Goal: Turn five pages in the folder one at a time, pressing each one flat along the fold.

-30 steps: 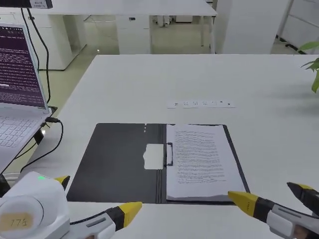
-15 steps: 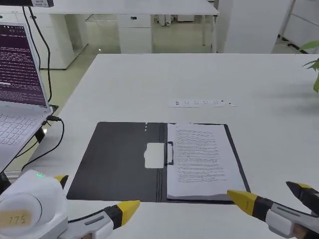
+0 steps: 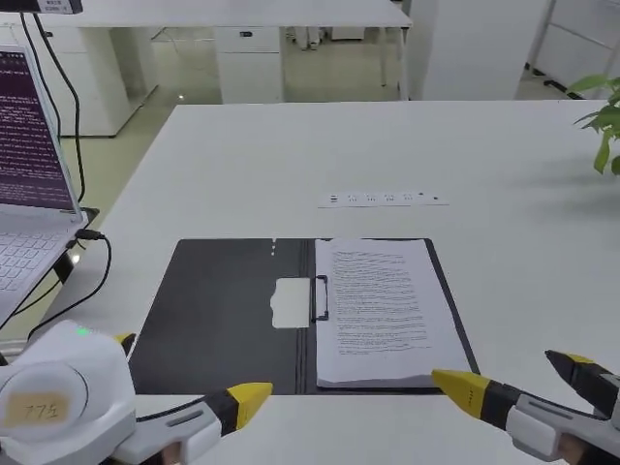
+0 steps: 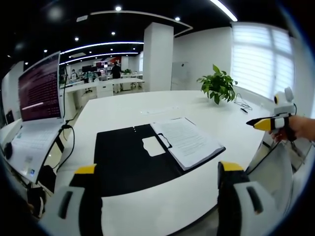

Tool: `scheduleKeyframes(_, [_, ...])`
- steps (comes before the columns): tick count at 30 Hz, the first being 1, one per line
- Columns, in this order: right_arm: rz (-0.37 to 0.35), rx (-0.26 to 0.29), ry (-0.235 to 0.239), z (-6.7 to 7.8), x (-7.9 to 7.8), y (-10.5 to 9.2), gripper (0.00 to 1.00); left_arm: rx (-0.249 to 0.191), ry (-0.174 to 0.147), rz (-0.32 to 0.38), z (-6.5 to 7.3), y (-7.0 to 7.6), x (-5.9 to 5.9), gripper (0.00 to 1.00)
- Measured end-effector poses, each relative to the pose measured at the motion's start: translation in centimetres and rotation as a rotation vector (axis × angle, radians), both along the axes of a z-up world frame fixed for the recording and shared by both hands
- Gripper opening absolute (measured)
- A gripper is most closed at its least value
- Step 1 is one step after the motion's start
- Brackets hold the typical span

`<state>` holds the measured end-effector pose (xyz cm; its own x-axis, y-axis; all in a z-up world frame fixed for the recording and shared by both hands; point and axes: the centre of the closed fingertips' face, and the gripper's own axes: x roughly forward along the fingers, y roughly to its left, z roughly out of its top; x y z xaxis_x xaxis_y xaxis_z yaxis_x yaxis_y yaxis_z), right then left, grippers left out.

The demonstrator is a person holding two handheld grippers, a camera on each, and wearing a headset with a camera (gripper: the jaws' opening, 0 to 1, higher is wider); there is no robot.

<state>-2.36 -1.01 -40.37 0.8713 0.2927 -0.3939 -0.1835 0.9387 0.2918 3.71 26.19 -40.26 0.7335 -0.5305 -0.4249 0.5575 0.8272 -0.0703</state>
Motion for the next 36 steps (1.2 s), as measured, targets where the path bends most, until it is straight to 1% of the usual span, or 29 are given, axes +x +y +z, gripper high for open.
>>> scheduleKeyframes(2, [0.001,-0.002,0.002,-0.1,0.0,0.0,0.99,0.001,-0.001,-0.002,-0.1,0.0,0.1,0.99])
scheduleKeyframes(7, [-0.001,0.001,-0.001,0.0,-0.1,0.3,0.99,0.006,0.01,-0.018,-0.6,-0.2,0.6,0.99])
scheduleKeyframes(9, [-0.003,0.003,0.0,0.0,-0.2,0.3,0.99,0.019,0.016,-0.037,-0.9,-0.4,0.9,0.94])
scheduleKeyframes(12, [-0.006,0.006,0.001,-0.1,-0.4,0.4,0.99,0.025,0.004,-0.057,-0.9,-0.9,1.3,0.95])
scheduleKeyframes(15, [-0.013,0.01,0.0,0.0,-0.5,0.4,0.99,0.045,0.01,-0.085,-1.4,-1.5,1.9,0.95])
scheduleKeyframes(19, [-0.01,0.003,0.001,-0.1,-0.7,0.7,0.99,0.05,0.011,-0.129,-1.8,-2.9,2.7,0.94])
scheduleKeyframes(21, [-0.011,0.003,0.001,-0.1,-0.7,0.7,0.99,0.043,0.024,-0.147,-2.1,-3.7,3.1,0.94])
scheduleKeyframes(23, [-0.014,0.003,-0.002,0.0,-0.7,0.7,0.99,0.038,0.027,-0.161,-2.4,-4.6,3.6,0.94])
scheduleKeyframes(27, [-0.026,0.005,-0.005,0.1,-0.7,0.6,0.99,0.047,0.038,-0.205,-3.2,-6.4,4.3,0.92])
scheduleKeyframes(28, [-0.03,0.006,-0.006,0.2,-0.7,0.5,0.99,0.046,0.04,-0.216,-3.3,-6.9,4.4,0.92])
scheduleKeyframes(29, [-0.034,0.006,-0.007,0.2,-0.7,0.5,0.99,0.057,0.049,-0.235,-3.6,-7.5,4.5,0.92])
scheduleKeyframes(31, [-0.038,0.005,-0.005,0.2,-0.7,0.5,0.99,0.059,0.045,-0.26,-3.9,-8.5,4.8,0.92])
scheduleKeyframes(33, [-0.043,0.005,-0.006,0.2,-0.7,0.4,0.99,0.066,0.052,-0.283,-4.2,-9.5,4.8,0.92])
scheduleKeyframes(36, [-0.048,0.003,-0.006,0.2,-0.8,0.4,0.99,0.068,0.058,-0.306,-4.7,-10.5,5.0,0.91])
